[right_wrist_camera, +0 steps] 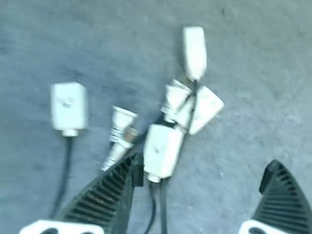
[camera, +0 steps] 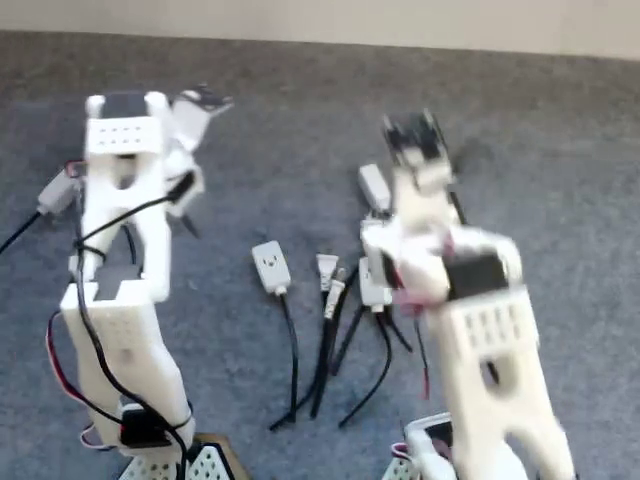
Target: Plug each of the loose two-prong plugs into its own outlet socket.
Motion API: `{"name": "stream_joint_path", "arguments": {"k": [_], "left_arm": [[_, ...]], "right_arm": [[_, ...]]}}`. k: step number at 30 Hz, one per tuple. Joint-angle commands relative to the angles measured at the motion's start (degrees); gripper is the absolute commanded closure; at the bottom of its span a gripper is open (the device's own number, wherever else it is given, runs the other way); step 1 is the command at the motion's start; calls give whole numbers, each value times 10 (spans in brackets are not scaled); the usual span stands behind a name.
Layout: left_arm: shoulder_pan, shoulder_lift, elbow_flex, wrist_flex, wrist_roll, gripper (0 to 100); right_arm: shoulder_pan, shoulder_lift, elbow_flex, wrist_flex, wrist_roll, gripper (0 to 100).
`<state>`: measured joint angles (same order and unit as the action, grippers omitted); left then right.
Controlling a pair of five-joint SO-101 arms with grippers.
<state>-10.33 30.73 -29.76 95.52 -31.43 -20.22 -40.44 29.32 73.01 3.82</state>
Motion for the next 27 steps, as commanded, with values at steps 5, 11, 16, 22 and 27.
{"name": "stream_joint_path", "arguments": {"k": [5,11,16,22,27], "left_arm": [[92,-44,130,-160,58,748],[145,-60,140,-177,98,748],[176,-139,165,-174,145,748],[175,-282,331,-192,199,748],[166,-376,595,-413,277,748]], "right_arm": [[46,-300,488,-204,39,645],[45,-309,521,-225,40,645],[46,-309,521,-225,39,645],[47,-309,529,-224,18,645],[47,-309,529,-223,18,645]]}}
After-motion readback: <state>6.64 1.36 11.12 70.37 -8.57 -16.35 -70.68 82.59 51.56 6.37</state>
